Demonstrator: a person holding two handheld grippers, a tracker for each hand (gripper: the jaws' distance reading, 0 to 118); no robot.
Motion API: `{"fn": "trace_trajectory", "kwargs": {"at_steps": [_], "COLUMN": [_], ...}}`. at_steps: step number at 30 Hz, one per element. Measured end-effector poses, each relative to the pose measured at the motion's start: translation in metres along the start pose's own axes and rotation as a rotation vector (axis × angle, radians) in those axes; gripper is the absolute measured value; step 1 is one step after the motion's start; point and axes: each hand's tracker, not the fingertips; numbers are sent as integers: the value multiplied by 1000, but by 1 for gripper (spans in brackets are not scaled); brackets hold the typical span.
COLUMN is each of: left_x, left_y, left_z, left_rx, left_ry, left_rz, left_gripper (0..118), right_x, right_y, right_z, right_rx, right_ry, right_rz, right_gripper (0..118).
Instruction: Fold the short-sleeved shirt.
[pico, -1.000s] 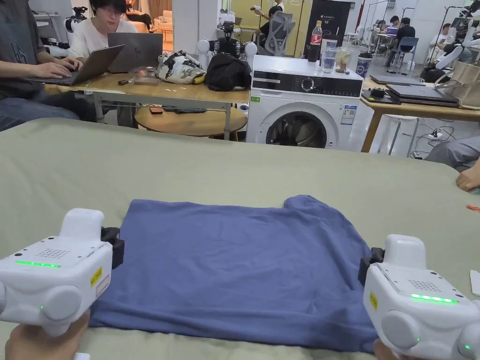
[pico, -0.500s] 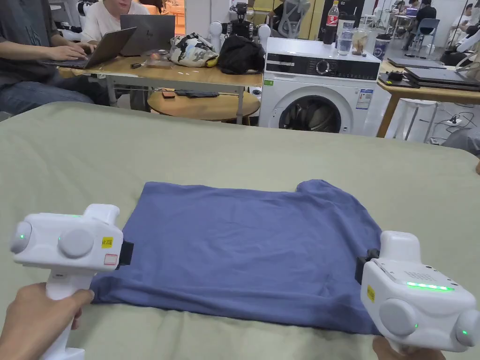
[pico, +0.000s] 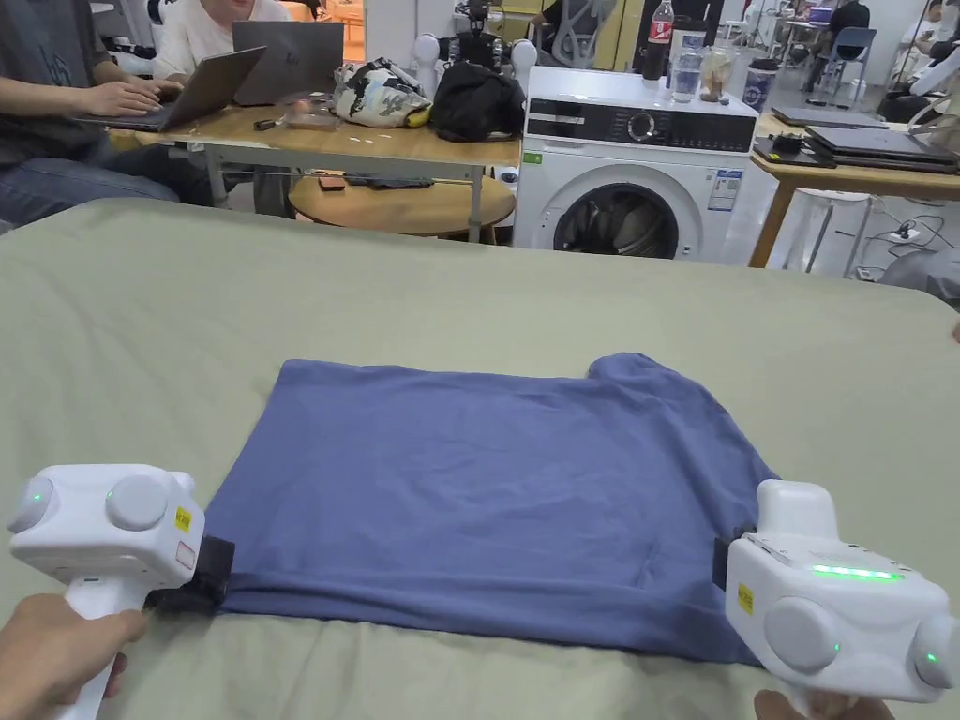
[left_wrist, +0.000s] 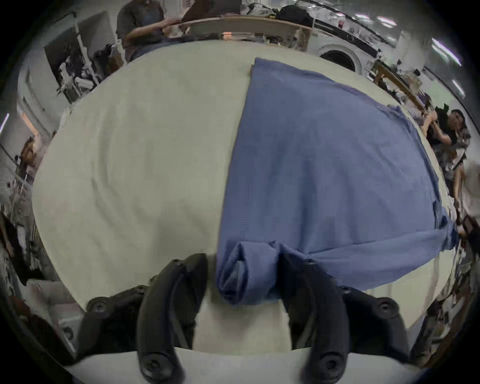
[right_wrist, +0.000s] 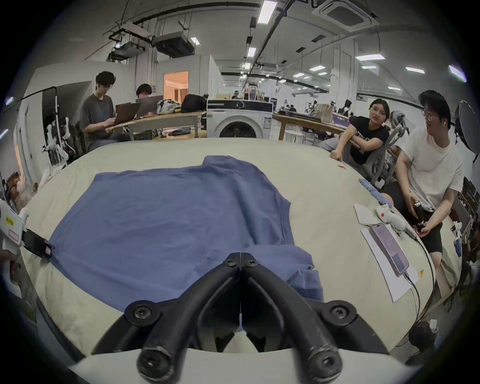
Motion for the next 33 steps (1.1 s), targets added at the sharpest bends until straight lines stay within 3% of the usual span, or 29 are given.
{"fn": "trace_trajectory", "kwargs": {"at_steps": [1,5,6,8,9,14,15,16,17,18,19,20,26,33], "left_x": [4,12,15,10,8,0,-2,-4,-6,-8,-8,-10,-15,-23], "left_y": [-3,-8,-10,-10,-11,-15,-14,-14,-15,-15,-16,-15,-11,27], "left_z": [2,5,5,7,7,9,10,10,11,11,12,12,29,62], "left_rx": [14,13,28,34,37,60,63,64,67,68,72,75,148,290], "left_ry": [-23,-67,-42,-51,-57,-74,-79,-86,-91,-97,-101,-104,-125,-180], "left_rz": [-28,-54,-91,-67,-55,-36,-28,-22,-16,-10,-9,-9,-7,37], "left_gripper": [9,5,5,5,5,5,5,5,5,5,5,5,5,5], "right_x": [3,22,28,41,46,64,67,67,67,66,63,61,60,59], "right_y": [1,6,7,5,2,-22,-29,-34,-39,-41,-42,-41,-23,44], "right_z": [-1,-3,-5,-10,-13,-34,-39,-43,-47,-47,-44,-42,-27,-18], "right_rx": [-22,-118,-158,-209,-233,-367,-400,-418,-424,-413,-390,-375,-301,-167], "right_ry": [-3,-11,-24,-43,-51,-17,8,32,55,50,30,41,53,81], "right_rz": [-2,-26,-17,4,13,-26,-31,-37,-42,-38,-29,-6,-25,-54], "right_gripper": [0,0,9,50,56,54,47,28,19,18,5,2,1,1]}}
